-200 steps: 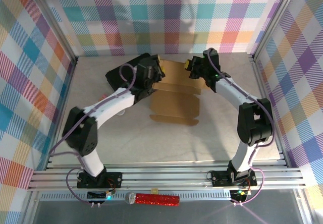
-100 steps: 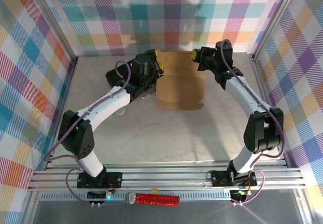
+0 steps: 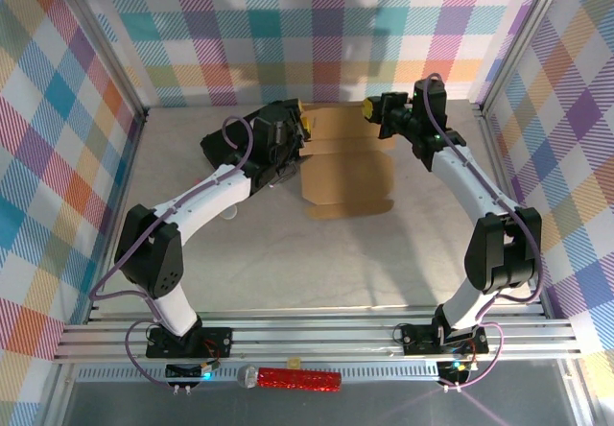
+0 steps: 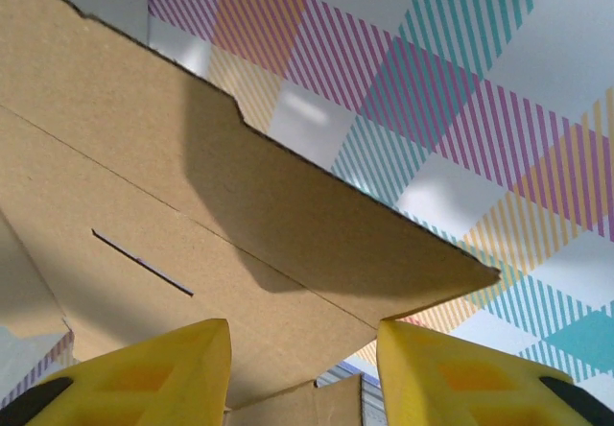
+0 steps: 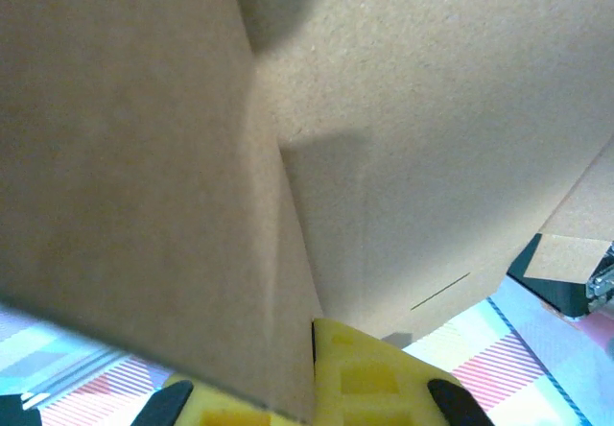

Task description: Fold the paper box

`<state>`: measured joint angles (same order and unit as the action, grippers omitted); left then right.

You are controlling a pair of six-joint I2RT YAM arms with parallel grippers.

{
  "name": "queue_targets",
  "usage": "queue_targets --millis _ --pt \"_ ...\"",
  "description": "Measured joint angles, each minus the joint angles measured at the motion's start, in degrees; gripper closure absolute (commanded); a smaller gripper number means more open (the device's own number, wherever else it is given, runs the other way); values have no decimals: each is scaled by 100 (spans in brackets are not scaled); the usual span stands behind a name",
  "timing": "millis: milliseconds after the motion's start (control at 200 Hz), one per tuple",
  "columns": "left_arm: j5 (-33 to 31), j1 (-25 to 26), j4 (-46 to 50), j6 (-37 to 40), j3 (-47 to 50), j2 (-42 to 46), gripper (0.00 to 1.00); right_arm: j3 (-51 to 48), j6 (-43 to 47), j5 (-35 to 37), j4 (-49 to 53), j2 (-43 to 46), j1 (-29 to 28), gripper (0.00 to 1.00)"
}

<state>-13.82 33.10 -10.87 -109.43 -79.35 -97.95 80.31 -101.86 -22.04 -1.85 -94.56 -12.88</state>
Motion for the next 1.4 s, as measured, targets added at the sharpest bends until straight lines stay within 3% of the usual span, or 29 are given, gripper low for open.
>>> queue_targets --millis 445,530,630,760,970,1195,1400 --pt "321 -35 -177 142 195 52 64 -7 474 -328 243 -33 131 100" --pt "382 -28 -52 251 179 55 59 -7 625 -284 201 -33 131 100" --pt "518 -9 662 562 9 168 55 -4 857 -273 17 -83 131 100" --pt "568 20 2299 1060 -376 802 54 168 1152 -424 -199 -455 131 100" --pt "590 -273 3687 2168 -485 2109 65 188 1412 -717 -542 -988 131 100" --pt "1235 -704 3930 3622 -986 1071 81 286 1716 -1314 -938 -1453 131 100" --pt "1714 -487 3834 3834 -938 240 78 160 1912 -1650 -1394 -1565 131 100"
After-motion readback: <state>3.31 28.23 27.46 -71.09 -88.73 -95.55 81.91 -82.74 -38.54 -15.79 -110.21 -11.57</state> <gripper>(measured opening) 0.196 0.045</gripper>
